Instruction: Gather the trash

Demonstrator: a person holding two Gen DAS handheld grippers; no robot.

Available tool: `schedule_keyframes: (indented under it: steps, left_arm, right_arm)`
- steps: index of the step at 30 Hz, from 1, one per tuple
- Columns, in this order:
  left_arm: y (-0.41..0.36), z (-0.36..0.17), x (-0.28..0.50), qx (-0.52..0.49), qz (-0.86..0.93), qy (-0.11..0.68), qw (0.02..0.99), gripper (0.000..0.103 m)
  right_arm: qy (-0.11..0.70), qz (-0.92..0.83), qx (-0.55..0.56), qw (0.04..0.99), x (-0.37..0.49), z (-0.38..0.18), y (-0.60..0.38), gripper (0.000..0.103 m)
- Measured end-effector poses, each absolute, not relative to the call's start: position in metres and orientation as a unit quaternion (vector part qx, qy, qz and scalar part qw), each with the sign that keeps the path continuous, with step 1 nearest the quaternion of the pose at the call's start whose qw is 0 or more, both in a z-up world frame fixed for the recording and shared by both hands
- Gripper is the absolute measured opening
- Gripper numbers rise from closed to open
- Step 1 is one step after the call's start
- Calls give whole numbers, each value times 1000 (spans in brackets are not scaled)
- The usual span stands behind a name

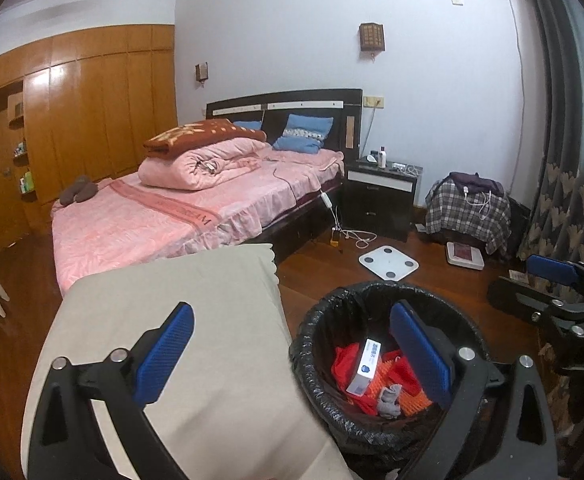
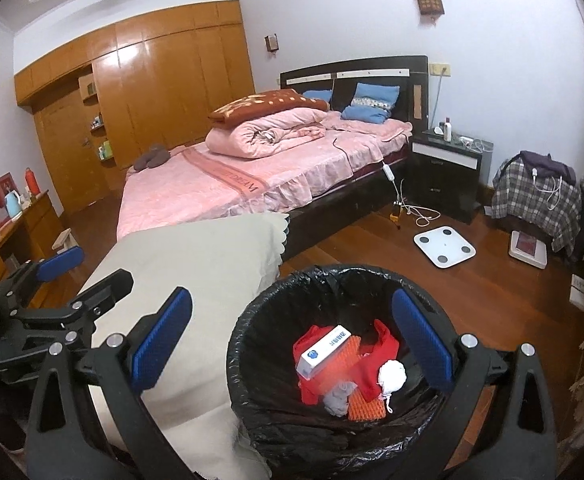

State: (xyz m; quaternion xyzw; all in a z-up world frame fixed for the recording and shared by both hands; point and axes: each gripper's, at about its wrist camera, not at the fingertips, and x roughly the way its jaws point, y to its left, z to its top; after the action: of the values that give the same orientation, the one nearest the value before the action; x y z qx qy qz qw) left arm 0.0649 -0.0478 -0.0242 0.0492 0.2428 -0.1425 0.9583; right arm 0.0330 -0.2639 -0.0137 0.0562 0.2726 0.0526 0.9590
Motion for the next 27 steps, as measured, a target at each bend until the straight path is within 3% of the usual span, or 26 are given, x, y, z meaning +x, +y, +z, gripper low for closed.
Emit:
schedule_keyframes:
  steps: [27]
  left_arm:
    - [-39, -8, 43, 39, -137, 217, 966, 97]
  right_arm:
    - [258, 59, 46, 963, 23, 3, -250, 97]
